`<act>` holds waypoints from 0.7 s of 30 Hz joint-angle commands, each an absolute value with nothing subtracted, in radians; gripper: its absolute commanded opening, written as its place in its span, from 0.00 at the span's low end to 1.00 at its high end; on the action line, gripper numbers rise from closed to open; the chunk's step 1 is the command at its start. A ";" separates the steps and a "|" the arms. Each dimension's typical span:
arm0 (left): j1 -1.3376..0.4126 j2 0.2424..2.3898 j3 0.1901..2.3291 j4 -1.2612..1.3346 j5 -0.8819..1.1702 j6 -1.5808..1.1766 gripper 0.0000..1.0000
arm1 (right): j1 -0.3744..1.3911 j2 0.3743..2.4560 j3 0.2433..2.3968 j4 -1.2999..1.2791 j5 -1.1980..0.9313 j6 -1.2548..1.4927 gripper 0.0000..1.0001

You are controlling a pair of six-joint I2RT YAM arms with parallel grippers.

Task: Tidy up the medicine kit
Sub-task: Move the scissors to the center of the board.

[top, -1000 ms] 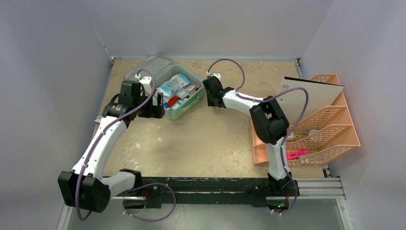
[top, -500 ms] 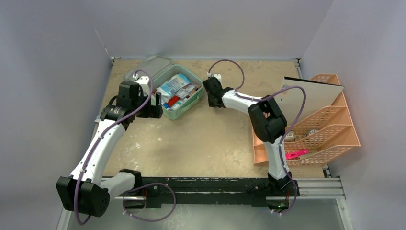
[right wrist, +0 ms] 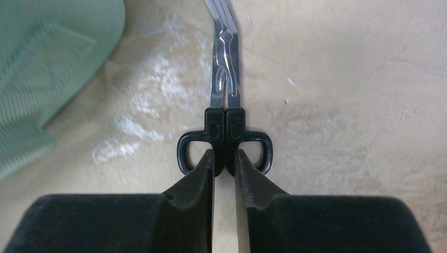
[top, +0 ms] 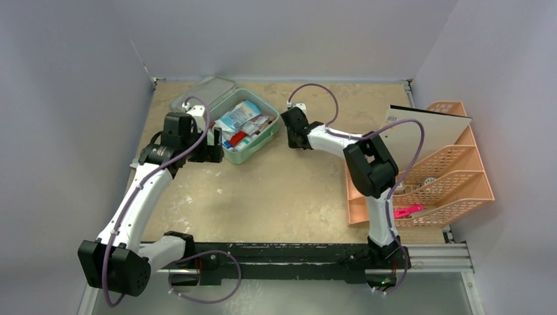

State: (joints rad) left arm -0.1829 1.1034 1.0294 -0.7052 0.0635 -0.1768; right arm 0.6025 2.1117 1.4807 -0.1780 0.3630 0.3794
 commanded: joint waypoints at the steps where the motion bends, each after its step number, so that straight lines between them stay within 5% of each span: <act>1: -0.172 1.108 1.011 -0.678 0.095 -0.208 0.96 | 0.597 2.037 1.379 -0.261 0.331 0.358 0.06; 15: -0.172 1.104 0.997 -0.637 0.158 -0.315 0.66 | 0.658 1.773 1.088 -0.280 0.167 0.359 0.00; 21: -0.171 1.073 0.970 -0.656 0.236 -0.388 0.64 | 0.751 1.669 0.995 -0.242 0.101 0.397 0.00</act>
